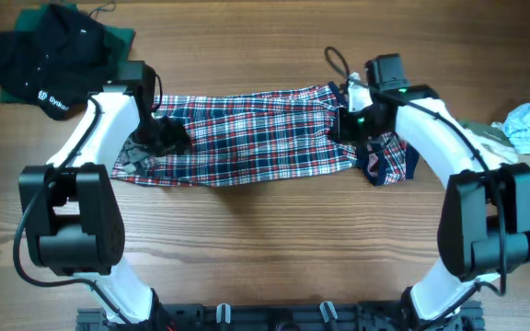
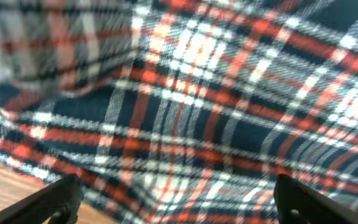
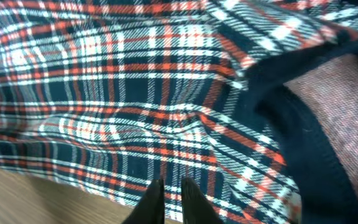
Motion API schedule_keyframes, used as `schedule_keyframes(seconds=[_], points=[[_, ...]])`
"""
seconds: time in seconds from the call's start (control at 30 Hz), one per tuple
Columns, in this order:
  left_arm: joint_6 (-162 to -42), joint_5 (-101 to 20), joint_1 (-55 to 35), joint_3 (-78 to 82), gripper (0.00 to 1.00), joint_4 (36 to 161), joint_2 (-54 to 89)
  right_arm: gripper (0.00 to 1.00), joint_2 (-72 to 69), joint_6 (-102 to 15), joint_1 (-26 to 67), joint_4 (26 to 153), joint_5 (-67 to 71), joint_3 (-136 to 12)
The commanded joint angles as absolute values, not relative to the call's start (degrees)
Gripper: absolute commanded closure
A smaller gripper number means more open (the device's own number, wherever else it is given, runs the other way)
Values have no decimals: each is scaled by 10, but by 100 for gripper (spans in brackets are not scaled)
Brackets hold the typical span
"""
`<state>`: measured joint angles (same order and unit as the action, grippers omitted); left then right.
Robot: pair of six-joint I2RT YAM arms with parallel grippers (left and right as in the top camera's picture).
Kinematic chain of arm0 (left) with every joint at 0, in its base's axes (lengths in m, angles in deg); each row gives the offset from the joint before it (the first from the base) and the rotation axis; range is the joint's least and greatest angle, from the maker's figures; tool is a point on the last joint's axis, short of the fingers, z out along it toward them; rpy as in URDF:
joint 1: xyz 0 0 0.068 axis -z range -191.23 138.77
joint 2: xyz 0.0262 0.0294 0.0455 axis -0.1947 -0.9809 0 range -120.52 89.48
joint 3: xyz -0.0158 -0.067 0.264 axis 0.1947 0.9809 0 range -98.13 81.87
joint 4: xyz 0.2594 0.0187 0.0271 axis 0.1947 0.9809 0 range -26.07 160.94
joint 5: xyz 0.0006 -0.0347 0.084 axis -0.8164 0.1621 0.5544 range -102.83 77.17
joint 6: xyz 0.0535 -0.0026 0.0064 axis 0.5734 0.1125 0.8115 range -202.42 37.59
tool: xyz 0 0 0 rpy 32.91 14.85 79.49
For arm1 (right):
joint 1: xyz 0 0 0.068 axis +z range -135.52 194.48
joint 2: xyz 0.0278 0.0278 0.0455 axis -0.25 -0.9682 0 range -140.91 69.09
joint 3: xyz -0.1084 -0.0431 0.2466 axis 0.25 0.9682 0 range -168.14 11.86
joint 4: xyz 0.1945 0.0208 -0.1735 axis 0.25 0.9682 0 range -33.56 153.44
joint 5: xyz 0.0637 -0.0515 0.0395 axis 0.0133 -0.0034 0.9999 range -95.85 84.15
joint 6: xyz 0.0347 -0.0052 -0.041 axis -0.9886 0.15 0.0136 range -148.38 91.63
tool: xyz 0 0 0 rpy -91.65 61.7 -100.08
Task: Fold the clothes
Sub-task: 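Hold the garment stretched between both grippers, smoothing it flat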
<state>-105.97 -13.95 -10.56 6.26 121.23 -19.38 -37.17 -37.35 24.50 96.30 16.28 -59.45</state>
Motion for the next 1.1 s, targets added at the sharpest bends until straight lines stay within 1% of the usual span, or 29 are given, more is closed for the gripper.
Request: schedule_keyframes(seconds=[0.0, 0.1, 0.13, 0.17, 0.2, 0.27, 0.33, 0.4, 0.43, 0.5, 0.57, 0.7, 0.83, 0.93, 1.0, 1.07], points=[[-1099, -130, -110, 58, 9, 1202, -198, 88, -359, -358, 253, 964, 134, -606], [-1099, -129, -110, 58, 14, 1196, -216, 89, -374, -361, 254, 966, 105, -604], [-1099, -129, -110, 58, 16, 1196, -221, 92, -380, -372, 254, 968, 78, -604], [-1099, -129, -110, 58, 22, 1197, -227, 93, -383, -398, 253, 973, 42, -604], [-1099, -128, -110, 58, 25, 1198, -232, 93, -383, -417, 253, 976, 23, -604], [-1099, -116, -110, 58, 30, 1198, -238, 93, -383, -421, 253, 976, 14, -604], [-1099, -88, -110, 59, 32, 1201, -240, 92, -383, -423, 253, 976, 7, -604], [-1099, -58, -112, 59, 30, 1205, -240, 91, -383, -440, 253, 976, -19, -604], [-1100, -38, -114, 59, 25, 1210, -240, 90, -383, -450, 253, 977, -32, -604], [-1115, -10, -120, 59, 20, 1222, -240, 89, -383, -451, 253, 976, -35, -604], [-1131, 28, -127, 59, 20, 1241, -240, 89, -384, -451, 253, 977, -35, -604], [-1136, 42, -149, 59, 17, 1279, -240, 88, -384, -451, 253, 976, -35, -604], [-1168, 82, -169, 59, 16, 1307, -240, 87, -384, -451, 253, 976, -35, -604], [-1218, 131, -180, 59, 15, 1337, -240, 87, -384, -451, 253, 977, -35, -604], [-1251, 159, -182, 57, 12, 1355, -239, 86, -384, -455, 253, 976, -35, -604], [-1283, 190, -182, 55, 5, 1372, -239, 85, -384, -462, 253, 977, -35, -604]])
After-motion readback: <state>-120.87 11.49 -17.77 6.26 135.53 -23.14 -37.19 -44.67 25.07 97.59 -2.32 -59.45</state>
